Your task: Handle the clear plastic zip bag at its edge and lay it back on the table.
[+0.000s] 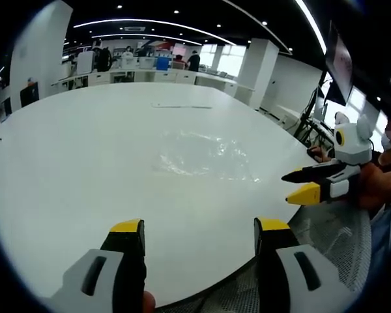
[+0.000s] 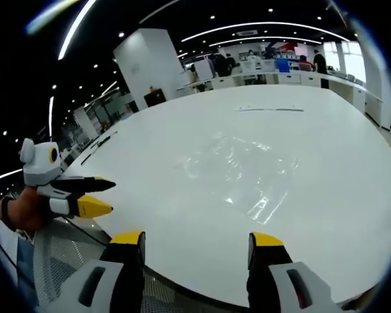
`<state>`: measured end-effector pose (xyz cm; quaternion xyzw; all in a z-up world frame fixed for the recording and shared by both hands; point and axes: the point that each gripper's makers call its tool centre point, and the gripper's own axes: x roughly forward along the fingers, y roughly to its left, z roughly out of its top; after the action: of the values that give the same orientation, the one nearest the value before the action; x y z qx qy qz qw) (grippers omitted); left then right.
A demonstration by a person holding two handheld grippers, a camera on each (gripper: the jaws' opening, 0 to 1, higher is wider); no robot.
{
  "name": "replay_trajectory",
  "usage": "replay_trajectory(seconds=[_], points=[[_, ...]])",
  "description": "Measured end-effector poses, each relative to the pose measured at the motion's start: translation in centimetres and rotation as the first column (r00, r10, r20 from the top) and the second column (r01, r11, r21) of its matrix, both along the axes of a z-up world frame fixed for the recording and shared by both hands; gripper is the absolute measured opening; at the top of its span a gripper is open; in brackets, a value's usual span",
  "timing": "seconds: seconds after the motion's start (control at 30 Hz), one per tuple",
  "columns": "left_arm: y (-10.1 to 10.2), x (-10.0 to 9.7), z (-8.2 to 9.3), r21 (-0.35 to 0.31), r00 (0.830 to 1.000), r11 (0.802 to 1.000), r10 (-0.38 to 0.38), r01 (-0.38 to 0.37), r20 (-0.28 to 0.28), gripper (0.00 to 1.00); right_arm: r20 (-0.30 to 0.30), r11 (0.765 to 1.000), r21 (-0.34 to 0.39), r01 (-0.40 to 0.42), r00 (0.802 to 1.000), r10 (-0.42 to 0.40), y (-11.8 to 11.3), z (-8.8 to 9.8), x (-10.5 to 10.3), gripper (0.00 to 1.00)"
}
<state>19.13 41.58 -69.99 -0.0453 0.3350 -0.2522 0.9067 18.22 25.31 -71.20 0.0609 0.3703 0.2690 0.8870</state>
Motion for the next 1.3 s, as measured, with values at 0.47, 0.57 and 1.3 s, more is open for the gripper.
replay_trajectory(seconds=[0.47, 0.57, 1.3], points=[[-0.1, 0.0, 0.2, -0.003, 1.000, 1.000, -0.008, 0.008, 0.003, 0.66, -0.026, 0.995, -0.053, -0.084, 0.996, 0.083, 1.5, -0.6, 0.0, 0.61], [-0.1, 0.0, 0.1, -0.003, 1.000, 1.000, -0.012, 0.012, 0.002, 0.66, -0.024, 0.995, -0.047, -0.093, 0.995, 0.092, 2.1, -0.4, 0.5, 0.61], [-0.4, -0.1, -0.3, 0.011, 0.999, 0.999, -0.040, 0.040, -0.002, 0.66, 0.009, 0.992, -0.030, -0.119, 0.993, 0.119, 5.0, -0.3, 6.7, 0.59]])
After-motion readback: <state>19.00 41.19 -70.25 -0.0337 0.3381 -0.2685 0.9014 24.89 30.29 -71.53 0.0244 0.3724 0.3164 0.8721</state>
